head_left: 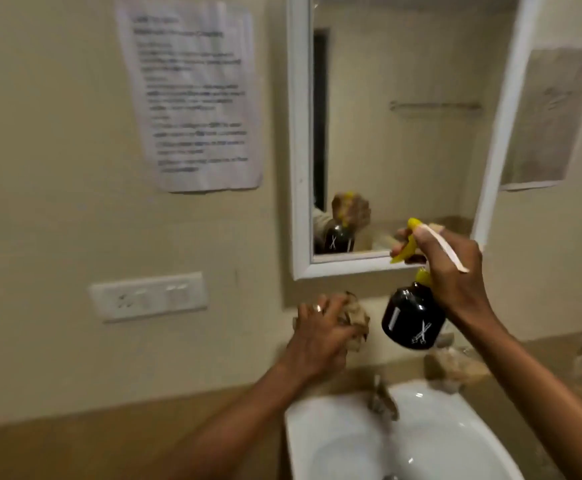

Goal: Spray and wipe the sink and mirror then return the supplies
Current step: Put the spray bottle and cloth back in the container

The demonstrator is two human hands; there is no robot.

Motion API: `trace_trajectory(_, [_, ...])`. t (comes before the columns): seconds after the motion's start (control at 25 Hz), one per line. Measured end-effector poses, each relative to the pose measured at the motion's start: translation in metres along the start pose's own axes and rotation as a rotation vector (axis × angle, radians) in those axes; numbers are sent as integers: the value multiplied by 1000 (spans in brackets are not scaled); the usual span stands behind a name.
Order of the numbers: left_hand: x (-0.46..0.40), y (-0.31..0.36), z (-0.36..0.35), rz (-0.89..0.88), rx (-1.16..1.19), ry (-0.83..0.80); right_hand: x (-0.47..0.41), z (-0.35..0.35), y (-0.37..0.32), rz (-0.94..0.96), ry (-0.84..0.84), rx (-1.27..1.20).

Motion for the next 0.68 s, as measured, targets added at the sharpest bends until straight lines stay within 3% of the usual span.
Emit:
trace_trajectory(0.12, [54, -72, 45, 320, 101, 105, 13, -90, -19, 28, -108, -100])
trace_trajectory(0.32, [178, -188, 65, 752, 196, 125, 72, -228, -40, -24, -282, -170])
trace_trajectory(0.52, [329, -274, 50, 1170, 296, 157, 183, -346, -29, -86, -469, -113])
trace_trajectory(0.68, [451, -297, 17, 1463, 495, 148, 284, -415, -11, -83, -637, -71])
Point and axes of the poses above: each hand's wrist, its own x-axis away from the middle knuckle, its own z-axis out of the back of the hand, y = z × x, the point moved 9 cm from there along -x, towards the middle knuckle, and after that the axes turned 7 degrees about z, right-handed, at the moved point
